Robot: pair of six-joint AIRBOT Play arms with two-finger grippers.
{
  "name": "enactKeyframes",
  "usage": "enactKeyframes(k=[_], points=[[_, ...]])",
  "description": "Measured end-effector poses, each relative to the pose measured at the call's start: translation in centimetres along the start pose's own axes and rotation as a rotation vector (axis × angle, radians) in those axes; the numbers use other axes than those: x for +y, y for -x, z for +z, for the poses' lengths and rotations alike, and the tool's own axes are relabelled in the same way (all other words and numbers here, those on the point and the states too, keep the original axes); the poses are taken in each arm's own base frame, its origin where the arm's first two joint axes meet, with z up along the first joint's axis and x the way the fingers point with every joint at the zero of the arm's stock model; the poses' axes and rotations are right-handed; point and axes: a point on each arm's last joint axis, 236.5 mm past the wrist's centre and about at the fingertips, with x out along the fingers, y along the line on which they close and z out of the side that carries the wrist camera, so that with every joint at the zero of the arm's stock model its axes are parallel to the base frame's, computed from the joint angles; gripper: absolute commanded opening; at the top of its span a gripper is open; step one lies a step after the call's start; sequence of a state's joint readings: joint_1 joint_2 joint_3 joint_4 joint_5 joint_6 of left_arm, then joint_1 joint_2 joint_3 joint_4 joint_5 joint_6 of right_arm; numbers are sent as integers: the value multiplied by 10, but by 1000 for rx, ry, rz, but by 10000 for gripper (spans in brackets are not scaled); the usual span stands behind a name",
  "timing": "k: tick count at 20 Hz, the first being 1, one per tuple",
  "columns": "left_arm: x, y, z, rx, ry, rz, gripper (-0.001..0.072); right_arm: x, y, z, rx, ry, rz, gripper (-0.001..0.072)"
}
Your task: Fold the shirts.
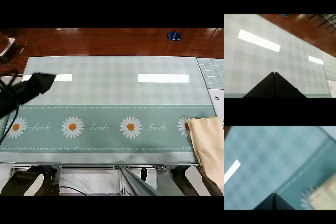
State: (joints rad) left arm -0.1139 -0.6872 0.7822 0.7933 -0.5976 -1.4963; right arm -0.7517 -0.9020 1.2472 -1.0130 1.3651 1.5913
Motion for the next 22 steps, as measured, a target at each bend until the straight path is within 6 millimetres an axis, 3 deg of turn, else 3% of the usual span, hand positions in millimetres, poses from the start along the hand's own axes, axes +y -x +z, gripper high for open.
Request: enactKeyframes(k=[1, 3, 5, 8, 11, 15, 22], points=[[-21, -9, 2, 25, -52, -44, 21, 31, -14, -5, 15, 107, 51, 21], [-50, -30, -20, 141, -162, -100, 21, 80, -48, -35, 89, 338, 86, 21], [-46, -52, -50, 253, -236, -62, 21, 100, -87, -81, 199, 537, 50, 21], [-3, -79, -75, 360, -282, 86, 22, 86, -140, -131, 339, 648, -96, 21], [33, -89, -88, 433, -295, 193, 23, 68, -168, -161, 441, 661, -189, 21], [51, -91, -96, 474, -302, 246, 23, 56, -179, -175, 492, 672, -246, 21], [58, -92, -97, 484, -303, 267, 23, 52, -183, -179, 506, 674, -271, 21]])
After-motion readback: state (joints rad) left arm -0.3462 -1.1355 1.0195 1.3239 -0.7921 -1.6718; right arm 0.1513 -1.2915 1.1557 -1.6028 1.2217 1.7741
